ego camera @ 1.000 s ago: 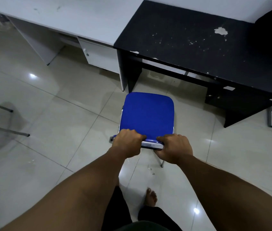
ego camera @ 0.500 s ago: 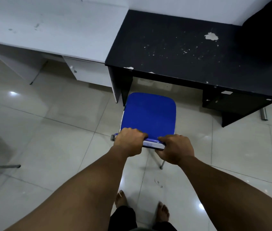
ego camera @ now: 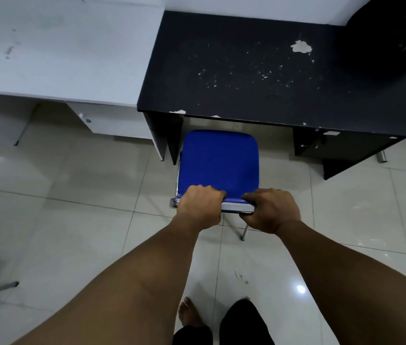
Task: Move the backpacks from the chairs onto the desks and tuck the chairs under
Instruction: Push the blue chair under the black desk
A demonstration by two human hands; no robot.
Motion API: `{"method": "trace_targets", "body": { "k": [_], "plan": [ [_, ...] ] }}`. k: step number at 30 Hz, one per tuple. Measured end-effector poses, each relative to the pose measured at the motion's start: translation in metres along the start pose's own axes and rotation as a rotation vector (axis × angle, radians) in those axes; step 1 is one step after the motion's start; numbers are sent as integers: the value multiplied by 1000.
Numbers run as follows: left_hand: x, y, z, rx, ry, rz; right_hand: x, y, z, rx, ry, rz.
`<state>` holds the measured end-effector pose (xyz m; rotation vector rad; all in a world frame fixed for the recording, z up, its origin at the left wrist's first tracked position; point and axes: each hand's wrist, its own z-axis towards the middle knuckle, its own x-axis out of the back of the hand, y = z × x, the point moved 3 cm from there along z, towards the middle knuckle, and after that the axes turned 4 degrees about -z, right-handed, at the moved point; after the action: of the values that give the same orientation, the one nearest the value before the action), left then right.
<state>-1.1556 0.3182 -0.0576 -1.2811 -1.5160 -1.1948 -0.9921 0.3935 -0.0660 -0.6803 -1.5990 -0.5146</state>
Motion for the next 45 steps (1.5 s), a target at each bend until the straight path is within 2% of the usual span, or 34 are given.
{"method": "trace_targets", "body": {
  "k": [10, 27, 36, 45],
  "plan": [
    [20, -34, 58, -24, -5, 55, 14, 10, 56, -71, 41, -1],
    [40, -60, 153, -48, 38, 78, 31, 62, 147, 3, -27, 2],
    [56, -63, 198, -32, 57, 107, 40, 94, 189, -22, -50, -44],
    [73, -88, 220, -58, 94, 192, 47, 90, 221, -19, -27, -1]
  ]
}}
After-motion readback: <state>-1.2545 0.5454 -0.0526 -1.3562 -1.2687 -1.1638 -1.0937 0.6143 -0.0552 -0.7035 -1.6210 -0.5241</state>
